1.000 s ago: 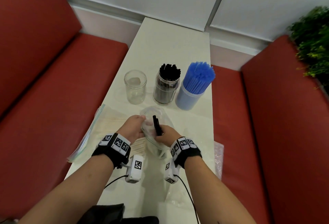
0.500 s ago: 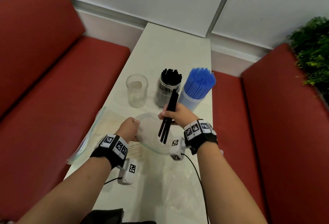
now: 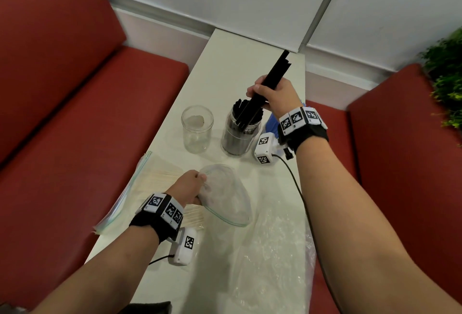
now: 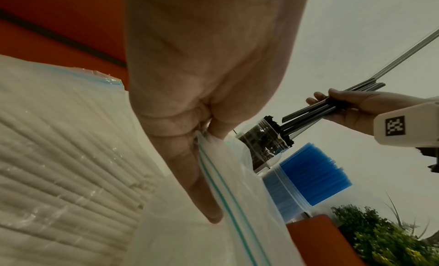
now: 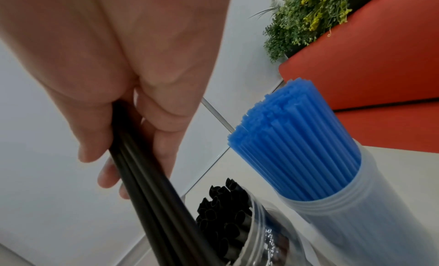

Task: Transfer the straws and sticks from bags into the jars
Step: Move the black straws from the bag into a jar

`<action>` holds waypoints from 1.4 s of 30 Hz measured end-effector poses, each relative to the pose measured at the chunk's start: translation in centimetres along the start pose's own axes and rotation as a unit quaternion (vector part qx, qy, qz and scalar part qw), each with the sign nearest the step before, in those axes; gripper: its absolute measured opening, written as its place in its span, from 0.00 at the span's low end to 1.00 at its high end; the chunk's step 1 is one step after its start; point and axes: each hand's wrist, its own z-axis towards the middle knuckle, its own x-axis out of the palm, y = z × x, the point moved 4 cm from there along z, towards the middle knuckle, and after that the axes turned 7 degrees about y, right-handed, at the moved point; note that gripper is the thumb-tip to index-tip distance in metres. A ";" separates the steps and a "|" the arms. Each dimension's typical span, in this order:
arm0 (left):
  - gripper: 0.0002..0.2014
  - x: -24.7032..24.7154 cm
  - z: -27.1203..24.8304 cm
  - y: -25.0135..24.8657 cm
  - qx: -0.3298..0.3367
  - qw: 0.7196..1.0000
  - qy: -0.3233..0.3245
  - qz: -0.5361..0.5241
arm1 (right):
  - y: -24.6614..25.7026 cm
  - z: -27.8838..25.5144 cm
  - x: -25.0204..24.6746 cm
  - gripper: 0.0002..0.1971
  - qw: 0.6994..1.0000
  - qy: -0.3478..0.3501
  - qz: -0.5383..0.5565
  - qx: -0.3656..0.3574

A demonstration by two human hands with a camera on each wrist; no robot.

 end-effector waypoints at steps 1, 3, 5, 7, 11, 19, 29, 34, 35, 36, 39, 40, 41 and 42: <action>0.16 -0.1 0.1 0.0 -0.001 1.000 0.001 -0.001 | -0.1 0.3 -0.1 0.04 1.000 -0.003 -0.005 0.004; 0.16 -0.1 0.5 0.0 -0.002 1.000 0.002 0.000 | -0.2 0.9 -0.3 0.05 1.000 -0.008 -0.010 0.006; 0.16 -0.2 0.8 0.0 -0.002 1.000 0.002 -0.001 | 0.0 1.4 -0.6 0.05 1.000 -0.015 -0.007 0.003; 0.16 -0.2 1.0 -0.2 -0.003 1.000 0.001 -0.006 | 0.2 1.8 -0.9 0.06 1.000 -0.018 -0.008 -0.003; 0.15 -0.4 1.3 -0.4 -0.006 1.000 0.003 -0.008 | 0.6 2.6 -1.6 0.05 0.999 -0.023 -0.023 -0.010; 0.16 -0.3 1.4 0.0 -0.010 1.000 0.012 -0.004 | -1.5 2.6 -0.6 0.05 0.999 -0.020 -0.044 -0.017; 0.16 -0.2 1.5 0.0 -0.010 1.000 0.010 0.003 | -3.0 2.3 -1.4 0.08 0.997 -0.064 0.033 -0.041; 0.17 -0.1 1.5 0.1 -0.009 1.000 0.010 -0.011 | -3.1 1.9 -0.9 0.14 0.995 0.017 0.083 -0.047; 0.17 -0.1 1.5 0.1 -0.008 1.000 0.010 -0.015 | -3.0 1.9 -0.9 0.15 0.994 0.028 0.087 -0.052; 0.17 -0.1 1.5 0.2 -0.007 1.000 0.011 -0.017 | -2.8 1.9 -1.0 0.16 0.994 0.031 0.090 -0.059; 0.16 -0.3 1.5 0.2 -0.005 1.000 0.012 -0.018 | -2.6 2.1 -1.3 0.17 0.993 0.030 0.089 -0.069; 0.16 -0.4 1.5 0.2 -0.005 1.000 0.012 -0.020 | -2.6 2.1 -1.3 0.17 0.994 0.037 0.079 -0.064; 0.16 -0.4 1.5 0.2 -0.005 1.000 0.012 -0.023 | -2.8 2.1 -1.3 0.16 0.995 0.046 0.067 -0.058; 0.16 -0.4 1.5 0.2 -0.005 1.000 0.013 -0.024 | -3.0 2.2 -1.2 0.16 0.996 0.054 0.055 -0.051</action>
